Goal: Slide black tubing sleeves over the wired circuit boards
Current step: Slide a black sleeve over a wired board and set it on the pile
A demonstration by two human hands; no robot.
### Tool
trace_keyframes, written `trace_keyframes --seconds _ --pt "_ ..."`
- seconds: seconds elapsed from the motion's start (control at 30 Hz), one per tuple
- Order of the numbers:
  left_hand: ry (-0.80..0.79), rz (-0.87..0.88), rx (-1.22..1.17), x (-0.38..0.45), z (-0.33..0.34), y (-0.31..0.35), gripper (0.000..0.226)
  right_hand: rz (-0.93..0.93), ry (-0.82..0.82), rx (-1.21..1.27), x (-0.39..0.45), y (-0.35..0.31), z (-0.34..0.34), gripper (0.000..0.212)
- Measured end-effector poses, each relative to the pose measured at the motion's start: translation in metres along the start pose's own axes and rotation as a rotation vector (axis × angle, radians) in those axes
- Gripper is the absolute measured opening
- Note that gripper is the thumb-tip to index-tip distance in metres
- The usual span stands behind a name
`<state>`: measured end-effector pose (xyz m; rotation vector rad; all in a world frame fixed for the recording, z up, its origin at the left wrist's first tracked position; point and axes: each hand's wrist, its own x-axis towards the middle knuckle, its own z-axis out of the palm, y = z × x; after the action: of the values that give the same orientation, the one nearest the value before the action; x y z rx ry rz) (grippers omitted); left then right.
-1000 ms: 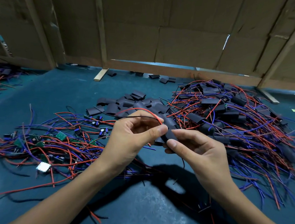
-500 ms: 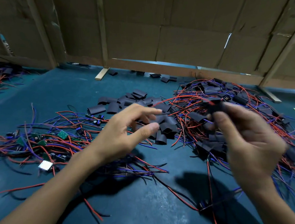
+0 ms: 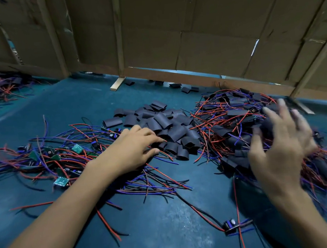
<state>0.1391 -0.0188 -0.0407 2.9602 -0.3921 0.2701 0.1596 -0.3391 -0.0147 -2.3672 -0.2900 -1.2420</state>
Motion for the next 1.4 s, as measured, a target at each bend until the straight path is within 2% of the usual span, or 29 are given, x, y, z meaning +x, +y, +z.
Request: trace_keyframes --seconds 0.07,0.1,0.2,0.27,0.3,0.37,0.47,0.57,0.63,0.7,0.77,0.87,0.93,1.0,1.03,1.13,1.17,1.3,1.33,1.37,1.4 --pt "0.020 0.016 -0.005 0.000 -0.002 0.004 0.034 -0.190 0.015 0.180 -0.006 -0.017 0.002 0.036" --pt "0.029 0.021 -0.008 0.001 -0.003 0.005 0.031 -0.268 -0.044 0.305 -0.011 -0.025 0.003 0.031" --pt "0.059 0.057 -0.031 0.003 -0.005 0.010 0.020 -0.411 -0.454 0.557 -0.031 -0.049 0.005 0.029" --pt "0.056 0.094 0.025 0.004 -0.004 0.014 0.015 -0.498 -0.700 0.455 -0.044 -0.059 0.011 0.041" --pt "0.048 0.105 0.061 0.005 -0.003 0.015 0.014 -0.536 -0.752 0.389 -0.048 -0.060 0.014 0.043" --pt "0.029 0.116 0.110 0.006 -0.003 0.016 0.013 -0.538 -0.766 0.359 -0.050 -0.062 0.019 0.036" --pt "0.031 0.131 0.071 0.004 -0.007 0.016 0.009 -0.457 -0.803 0.439 -0.047 -0.062 0.020 0.020" --pt "0.032 0.143 0.061 0.003 -0.010 0.015 0.008 -0.435 -0.838 0.438 -0.046 -0.059 0.017 0.019" --pt "-0.008 0.097 0.083 0.006 -0.011 0.016 0.020 -0.377 -0.822 0.458 -0.041 -0.055 0.014 0.016" --pt "-0.121 0.013 0.024 0.011 -0.012 0.016 0.037 -0.297 -0.783 0.520 -0.035 -0.050 0.009 0.010" --pt "-0.180 -0.026 -0.051 0.014 -0.012 0.014 0.043 -0.254 -0.712 0.569 -0.027 -0.046 0.004 0.007" --pt "-0.138 -0.020 -0.170 0.011 -0.012 0.010 0.035 -0.222 -0.516 0.628 -0.012 -0.036 -0.007 0.014" --pt "-0.079 -0.002 -0.200 0.007 -0.013 0.007 0.030 -0.285 -0.390 0.600 -0.003 -0.025 -0.017 0.019" --pt "-0.029 0.020 -0.185 0.004 -0.014 0.007 0.028 -0.311 -0.353 0.540 0.005 -0.011 -0.022 0.018" --pt "-0.009 0.028 -0.182 0.003 -0.014 0.007 0.028 -0.307 -0.359 0.478 0.008 -0.007 -0.023 0.023" --pt "0.094 0.052 -0.182 -0.001 -0.018 0.010 0.028 -0.302 -0.359 0.306 0.011 -0.005 -0.021 0.067" --pt "0.144 0.063 -0.185 -0.003 -0.020 0.010 0.030 -0.309 -0.305 0.298 0.009 -0.008 -0.021 0.071" --pt "0.276 0.134 -0.159 -0.011 -0.027 0.012 0.041 -0.366 0.178 0.271 -0.003 -0.024 -0.026 0.041" --pt "0.298 0.155 -0.149 -0.012 -0.028 0.013 0.041 -0.408 0.233 0.308 -0.007 -0.028 -0.025 0.034" --pt "0.317 0.180 -0.133 -0.013 -0.029 0.013 0.039 -0.454 0.208 0.363 -0.011 -0.033 -0.023 0.029" --pt "0.331 0.207 -0.114 -0.013 -0.030 0.014 0.036 -0.485 0.109 0.411 -0.014 -0.038 -0.018 0.026"
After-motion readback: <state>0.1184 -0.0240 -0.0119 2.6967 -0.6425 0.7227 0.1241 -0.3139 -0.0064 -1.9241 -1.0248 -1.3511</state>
